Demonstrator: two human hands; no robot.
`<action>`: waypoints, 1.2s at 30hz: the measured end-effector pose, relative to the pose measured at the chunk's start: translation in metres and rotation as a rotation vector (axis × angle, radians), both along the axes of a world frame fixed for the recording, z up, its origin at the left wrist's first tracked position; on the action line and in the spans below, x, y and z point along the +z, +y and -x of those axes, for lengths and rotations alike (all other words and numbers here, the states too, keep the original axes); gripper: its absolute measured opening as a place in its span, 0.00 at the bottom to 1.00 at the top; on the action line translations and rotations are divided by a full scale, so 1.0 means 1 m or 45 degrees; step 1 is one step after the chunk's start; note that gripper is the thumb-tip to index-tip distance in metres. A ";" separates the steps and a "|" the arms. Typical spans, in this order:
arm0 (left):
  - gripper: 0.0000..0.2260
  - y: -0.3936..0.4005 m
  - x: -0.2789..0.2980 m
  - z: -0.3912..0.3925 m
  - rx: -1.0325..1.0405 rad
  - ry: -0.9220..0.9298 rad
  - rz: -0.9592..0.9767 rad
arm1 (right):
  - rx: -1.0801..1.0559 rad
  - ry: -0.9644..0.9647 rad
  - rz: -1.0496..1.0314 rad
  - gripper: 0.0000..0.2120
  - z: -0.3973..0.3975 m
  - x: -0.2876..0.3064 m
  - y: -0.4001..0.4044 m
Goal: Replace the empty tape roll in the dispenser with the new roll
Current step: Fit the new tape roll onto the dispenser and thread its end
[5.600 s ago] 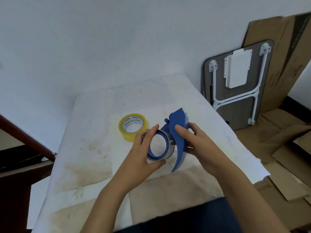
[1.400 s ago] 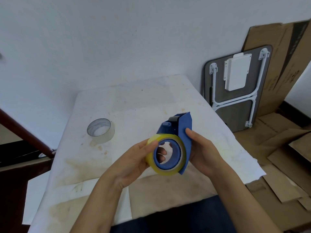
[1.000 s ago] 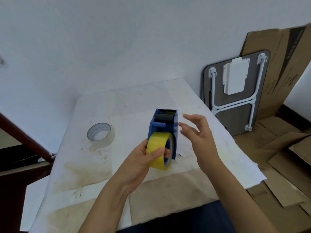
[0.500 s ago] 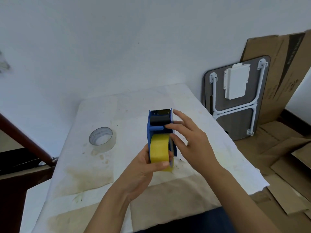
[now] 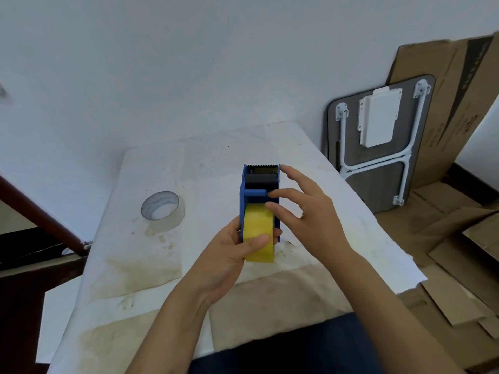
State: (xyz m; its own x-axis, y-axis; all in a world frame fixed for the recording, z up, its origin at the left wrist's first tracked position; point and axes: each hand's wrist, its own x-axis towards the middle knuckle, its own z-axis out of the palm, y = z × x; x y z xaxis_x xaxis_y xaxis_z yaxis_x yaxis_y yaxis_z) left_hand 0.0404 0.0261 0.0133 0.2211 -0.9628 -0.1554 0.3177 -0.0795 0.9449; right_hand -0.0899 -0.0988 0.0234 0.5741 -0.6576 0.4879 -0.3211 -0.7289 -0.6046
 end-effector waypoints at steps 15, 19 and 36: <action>0.25 -0.001 0.000 -0.002 0.011 -0.076 -0.039 | 0.077 0.083 -0.217 0.02 0.006 0.021 0.003; 0.23 0.000 -0.001 -0.003 0.003 -0.085 -0.034 | 0.109 0.076 -0.233 0.06 0.007 0.022 0.005; 0.24 0.001 -0.001 -0.007 0.016 -0.140 -0.079 | 0.026 0.109 -0.145 0.02 -0.001 0.017 0.013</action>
State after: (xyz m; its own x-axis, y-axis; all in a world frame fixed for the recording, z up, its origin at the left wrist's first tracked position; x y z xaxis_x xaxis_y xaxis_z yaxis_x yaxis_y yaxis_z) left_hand 0.0478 0.0276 0.0120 0.2518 -0.9493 -0.1885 0.2135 -0.1355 0.9675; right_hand -0.0893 -0.0854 0.0405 0.6240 -0.6940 0.3591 -0.3612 -0.6637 -0.6550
